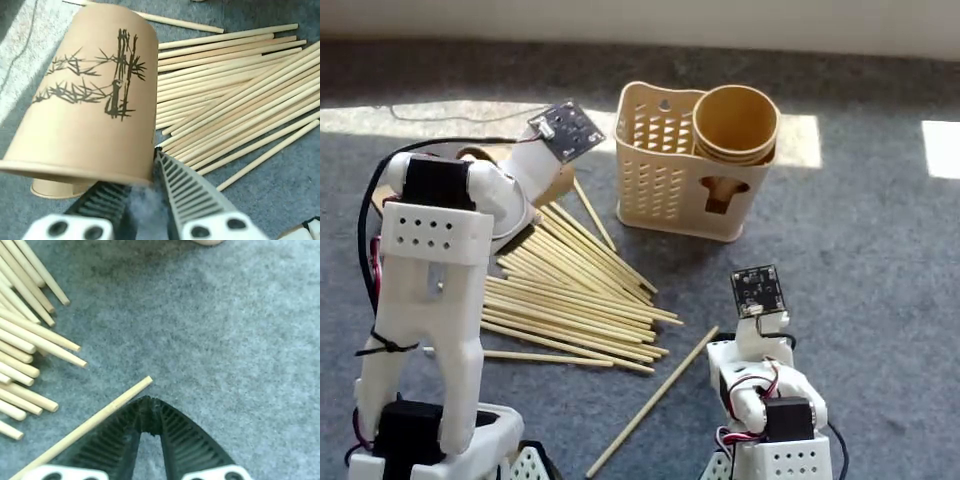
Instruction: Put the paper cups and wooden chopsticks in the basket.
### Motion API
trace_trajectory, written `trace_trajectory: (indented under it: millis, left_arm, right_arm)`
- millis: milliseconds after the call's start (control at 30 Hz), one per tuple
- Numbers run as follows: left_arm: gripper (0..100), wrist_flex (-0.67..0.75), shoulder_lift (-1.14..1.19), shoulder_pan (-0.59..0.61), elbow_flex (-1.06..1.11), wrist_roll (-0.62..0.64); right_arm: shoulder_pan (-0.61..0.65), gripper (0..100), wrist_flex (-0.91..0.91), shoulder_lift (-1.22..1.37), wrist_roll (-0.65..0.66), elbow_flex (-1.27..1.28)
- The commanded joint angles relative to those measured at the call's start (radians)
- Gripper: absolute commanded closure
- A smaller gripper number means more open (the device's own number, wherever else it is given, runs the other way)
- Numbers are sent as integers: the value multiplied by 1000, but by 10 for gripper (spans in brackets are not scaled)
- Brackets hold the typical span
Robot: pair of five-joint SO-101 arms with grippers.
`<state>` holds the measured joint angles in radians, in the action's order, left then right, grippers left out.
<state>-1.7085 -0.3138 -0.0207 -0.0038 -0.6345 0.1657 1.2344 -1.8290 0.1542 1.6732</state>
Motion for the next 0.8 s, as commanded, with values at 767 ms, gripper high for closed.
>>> trace_trajectory:
  millis: [767]
  left_arm:
    - [993,48,-2,-242,-473,130]
  right_arm:
    - [-10,993,10,-5,0,97]
